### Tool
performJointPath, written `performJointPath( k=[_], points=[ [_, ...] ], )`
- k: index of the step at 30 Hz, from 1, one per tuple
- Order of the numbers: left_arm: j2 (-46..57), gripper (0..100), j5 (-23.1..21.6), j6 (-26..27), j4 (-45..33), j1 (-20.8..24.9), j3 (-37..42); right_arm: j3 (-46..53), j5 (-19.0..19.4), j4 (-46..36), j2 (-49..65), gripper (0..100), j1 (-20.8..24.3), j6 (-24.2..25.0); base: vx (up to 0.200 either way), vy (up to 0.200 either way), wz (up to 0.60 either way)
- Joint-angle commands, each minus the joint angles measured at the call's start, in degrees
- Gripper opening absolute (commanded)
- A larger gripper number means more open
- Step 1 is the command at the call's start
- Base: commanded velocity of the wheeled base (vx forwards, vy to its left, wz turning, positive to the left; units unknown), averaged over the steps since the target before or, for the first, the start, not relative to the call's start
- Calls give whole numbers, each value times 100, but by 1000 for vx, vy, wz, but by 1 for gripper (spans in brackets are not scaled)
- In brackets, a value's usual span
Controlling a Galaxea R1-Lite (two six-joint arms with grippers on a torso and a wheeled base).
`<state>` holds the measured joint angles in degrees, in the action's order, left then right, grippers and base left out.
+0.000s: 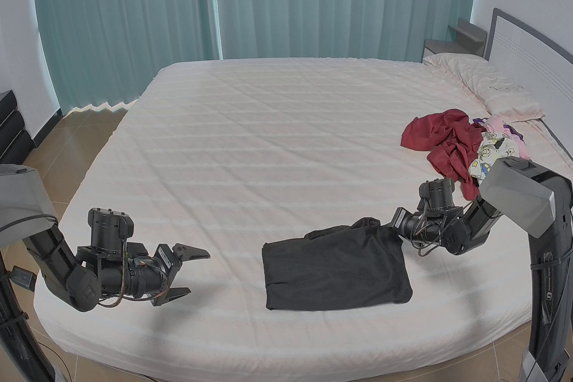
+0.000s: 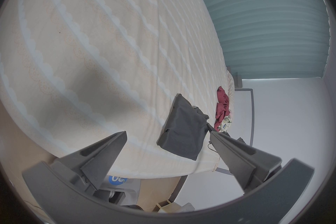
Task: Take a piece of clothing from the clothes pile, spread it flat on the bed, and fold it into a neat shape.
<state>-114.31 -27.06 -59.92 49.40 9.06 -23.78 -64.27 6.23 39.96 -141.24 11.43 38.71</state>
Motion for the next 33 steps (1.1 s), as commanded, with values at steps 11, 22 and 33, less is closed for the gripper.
performJointPath(
  k=[11,22,33],
  points=[
    [-3,100,8,-11,0,0,-3,90,-60,188,123,0,-291,445,0,0,0],
    [-3,100,78,-11,0,8,-3,151,-69,240,79,0,-317,568,0,0,0],
    [-74,100,114,24,9,87,-65,1426,177,838,527,100,-352,-478,0,0,0]
  ],
)
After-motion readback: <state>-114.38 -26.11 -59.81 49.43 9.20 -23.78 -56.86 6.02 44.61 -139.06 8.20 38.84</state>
